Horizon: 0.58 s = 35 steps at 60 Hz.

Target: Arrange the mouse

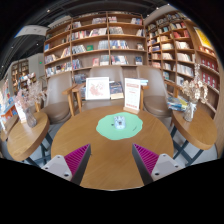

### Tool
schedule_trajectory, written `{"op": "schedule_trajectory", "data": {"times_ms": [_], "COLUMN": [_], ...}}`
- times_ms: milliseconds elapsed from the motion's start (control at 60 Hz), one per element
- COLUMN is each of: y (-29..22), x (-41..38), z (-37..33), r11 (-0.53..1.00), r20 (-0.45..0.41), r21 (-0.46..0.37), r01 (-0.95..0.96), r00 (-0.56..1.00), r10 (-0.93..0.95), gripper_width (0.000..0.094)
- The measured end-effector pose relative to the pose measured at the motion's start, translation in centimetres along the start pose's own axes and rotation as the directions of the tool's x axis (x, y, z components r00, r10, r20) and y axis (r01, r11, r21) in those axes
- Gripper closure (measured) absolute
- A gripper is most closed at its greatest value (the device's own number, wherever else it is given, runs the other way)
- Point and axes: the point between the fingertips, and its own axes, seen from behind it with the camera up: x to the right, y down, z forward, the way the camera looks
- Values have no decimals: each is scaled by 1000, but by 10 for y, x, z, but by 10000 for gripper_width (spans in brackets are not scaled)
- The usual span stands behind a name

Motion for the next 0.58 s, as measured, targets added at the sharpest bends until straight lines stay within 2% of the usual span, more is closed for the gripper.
{"op": "schedule_trajectory", "data": {"times_ms": [83, 283, 583], "y": [25, 76, 81], "x": [-11, -10, -2], "z": [-40, -88, -105], "r11": [1000, 998, 998], "r20": [21, -7, -27], "r21": [-6, -37, -10], "r01": [7, 42, 67], "r00": [1000, 999, 997], "r10": [-7, -42, -67], "gripper_width": [83, 87, 88]}}
